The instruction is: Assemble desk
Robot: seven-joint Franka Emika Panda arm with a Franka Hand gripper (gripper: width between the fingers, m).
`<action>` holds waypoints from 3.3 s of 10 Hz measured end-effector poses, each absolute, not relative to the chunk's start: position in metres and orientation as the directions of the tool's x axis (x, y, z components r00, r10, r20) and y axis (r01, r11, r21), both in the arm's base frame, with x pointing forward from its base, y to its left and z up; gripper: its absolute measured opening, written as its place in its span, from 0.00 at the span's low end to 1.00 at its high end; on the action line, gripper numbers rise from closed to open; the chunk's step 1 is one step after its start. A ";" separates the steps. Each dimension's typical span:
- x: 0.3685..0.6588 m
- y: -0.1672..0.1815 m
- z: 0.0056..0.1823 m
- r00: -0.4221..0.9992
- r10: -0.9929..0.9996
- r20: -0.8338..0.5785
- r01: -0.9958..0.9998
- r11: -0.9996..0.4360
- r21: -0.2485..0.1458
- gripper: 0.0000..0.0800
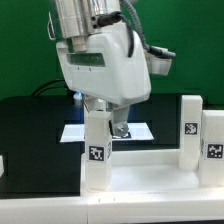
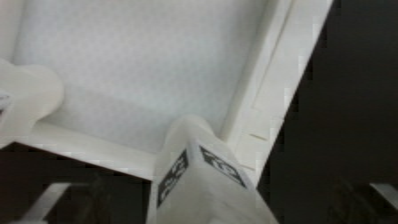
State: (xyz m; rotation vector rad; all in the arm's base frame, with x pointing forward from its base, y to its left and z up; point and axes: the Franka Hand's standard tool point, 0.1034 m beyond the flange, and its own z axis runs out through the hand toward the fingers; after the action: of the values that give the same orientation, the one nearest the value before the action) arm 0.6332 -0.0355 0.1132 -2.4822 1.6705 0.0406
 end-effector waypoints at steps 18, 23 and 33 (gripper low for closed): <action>0.636 -0.046 0.110 -0.057 -0.985 -0.163 -0.996 0.066 -0.052 0.36; 0.632 -0.041 0.107 0.658 -0.749 -0.078 -0.752 -0.649 -0.114 0.78; 0.645 -0.053 0.109 0.965 -0.233 0.122 -0.227 -0.972 -0.060 0.46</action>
Offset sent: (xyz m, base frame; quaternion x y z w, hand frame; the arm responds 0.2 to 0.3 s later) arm 0.0000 0.0000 0.0000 0.0000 0.0000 -0.1938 0.9810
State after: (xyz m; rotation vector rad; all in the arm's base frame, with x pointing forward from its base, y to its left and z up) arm 0.6454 -0.0533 0.1090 -3.0690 0.3598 -0.1988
